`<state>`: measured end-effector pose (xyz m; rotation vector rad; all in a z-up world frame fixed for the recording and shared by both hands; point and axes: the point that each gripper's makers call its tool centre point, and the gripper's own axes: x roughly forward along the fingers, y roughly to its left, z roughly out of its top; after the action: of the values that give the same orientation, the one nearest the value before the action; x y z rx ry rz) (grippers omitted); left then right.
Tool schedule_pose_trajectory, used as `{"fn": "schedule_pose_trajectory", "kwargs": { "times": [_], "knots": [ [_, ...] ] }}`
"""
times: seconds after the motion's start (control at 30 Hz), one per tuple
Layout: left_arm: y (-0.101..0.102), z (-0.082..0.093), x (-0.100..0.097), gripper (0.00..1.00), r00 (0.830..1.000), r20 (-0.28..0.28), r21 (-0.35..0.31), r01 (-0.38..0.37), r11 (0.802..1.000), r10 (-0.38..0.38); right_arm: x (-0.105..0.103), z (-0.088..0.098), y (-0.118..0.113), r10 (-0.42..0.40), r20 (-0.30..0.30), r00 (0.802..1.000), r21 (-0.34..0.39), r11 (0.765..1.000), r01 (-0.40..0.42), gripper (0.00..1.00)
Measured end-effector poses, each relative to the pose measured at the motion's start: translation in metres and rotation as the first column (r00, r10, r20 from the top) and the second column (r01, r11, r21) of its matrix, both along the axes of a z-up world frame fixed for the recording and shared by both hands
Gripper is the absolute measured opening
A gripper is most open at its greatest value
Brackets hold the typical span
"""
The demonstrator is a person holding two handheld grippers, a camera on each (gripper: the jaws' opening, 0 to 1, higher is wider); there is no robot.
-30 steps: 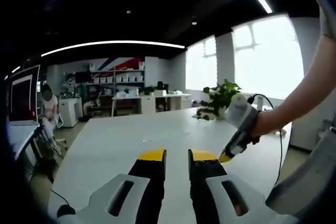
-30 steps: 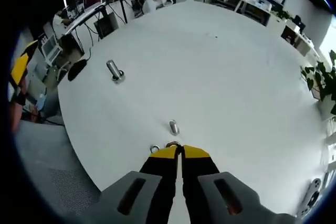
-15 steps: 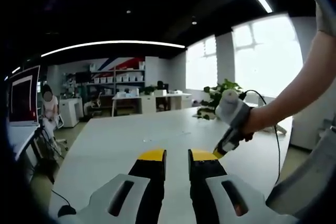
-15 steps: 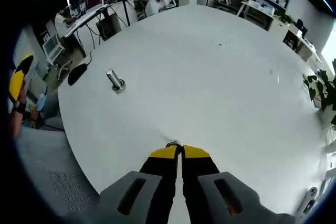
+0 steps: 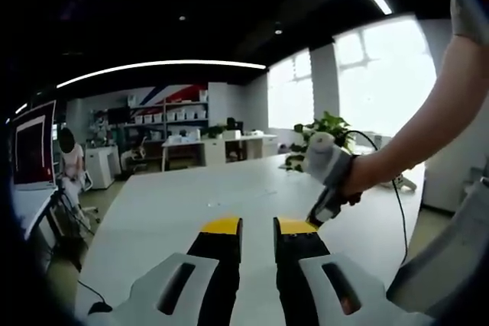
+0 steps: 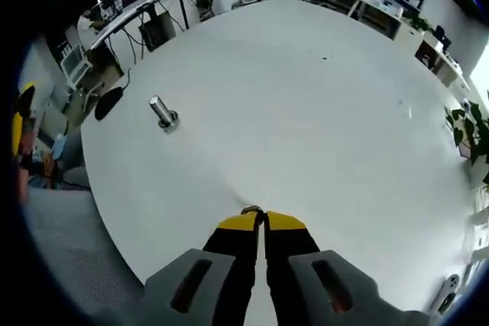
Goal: Place the washer onto the threaded stud by aligning its center hole with the stud, sliding it down to the base, and recovering from edge contact or off-axis alignment until the washer reaches the visible bottom stop.
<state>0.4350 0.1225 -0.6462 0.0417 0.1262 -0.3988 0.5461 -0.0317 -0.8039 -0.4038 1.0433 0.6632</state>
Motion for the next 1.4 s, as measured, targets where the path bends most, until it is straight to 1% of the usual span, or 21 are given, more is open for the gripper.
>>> {"fn": "schedule_pose_trajectory", "kwargs": {
  "times": [0.2, 0.47, 1.0, 1.4],
  "knots": [
    [0.0006, -0.0012, 0.0004, 0.14, 1.000, -0.005, 0.000, -0.001, 1.000, 0.001, 0.0013, 0.0000, 0.0021, 0.000, -0.003, 1.000, -0.006, 1.000, 0.000, 0.04],
    [0.0015, -0.0019, 0.0003, 0.14, 1.000, -0.008, 0.001, -0.003, 1.000, 0.003, -0.0006, -0.0052, 0.0005, -0.011, -0.029, 1.000, -0.020, 1.000, 0.010, 0.04],
    [0.0031, -0.0034, 0.0002, 0.14, 1.000, -0.013, 0.009, -0.008, 1.000, 0.008, 0.0013, -0.0070, 0.0020, -0.024, -0.040, 0.999, -0.016, 1.000, 0.024, 0.05],
    [0.0033, -0.0037, 0.0002, 0.13, 1.000, -0.015, 0.011, -0.009, 1.000, 0.009, 0.0025, -0.0080, -0.0013, -0.041, -0.045, 0.998, -0.018, 0.999, 0.040, 0.05]
  ]
}}
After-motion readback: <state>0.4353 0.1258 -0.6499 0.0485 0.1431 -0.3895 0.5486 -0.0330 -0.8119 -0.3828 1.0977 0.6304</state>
